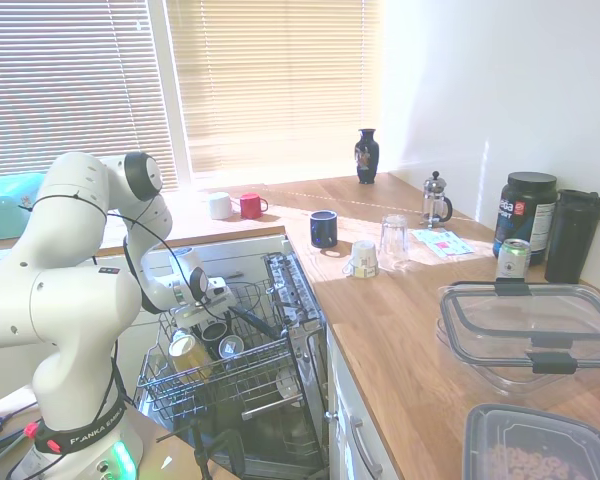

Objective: Unload the blue mug from the dishwasher

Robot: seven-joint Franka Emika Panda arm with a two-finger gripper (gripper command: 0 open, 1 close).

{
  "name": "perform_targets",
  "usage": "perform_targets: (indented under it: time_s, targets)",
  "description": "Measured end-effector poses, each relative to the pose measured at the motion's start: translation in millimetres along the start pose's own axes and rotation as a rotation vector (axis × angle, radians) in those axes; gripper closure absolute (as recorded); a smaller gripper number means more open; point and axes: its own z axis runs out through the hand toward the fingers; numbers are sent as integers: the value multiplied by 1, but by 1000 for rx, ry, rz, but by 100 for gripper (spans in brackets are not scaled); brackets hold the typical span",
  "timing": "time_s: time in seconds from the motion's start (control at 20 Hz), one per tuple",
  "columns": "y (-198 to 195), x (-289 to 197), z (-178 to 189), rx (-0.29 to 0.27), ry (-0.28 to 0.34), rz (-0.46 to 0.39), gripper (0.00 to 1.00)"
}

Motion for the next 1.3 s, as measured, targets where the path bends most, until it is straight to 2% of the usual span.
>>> perform_targets:
  time_s: [1.3]
  targets:
    - [1,10,-1,-1,11,32,100]
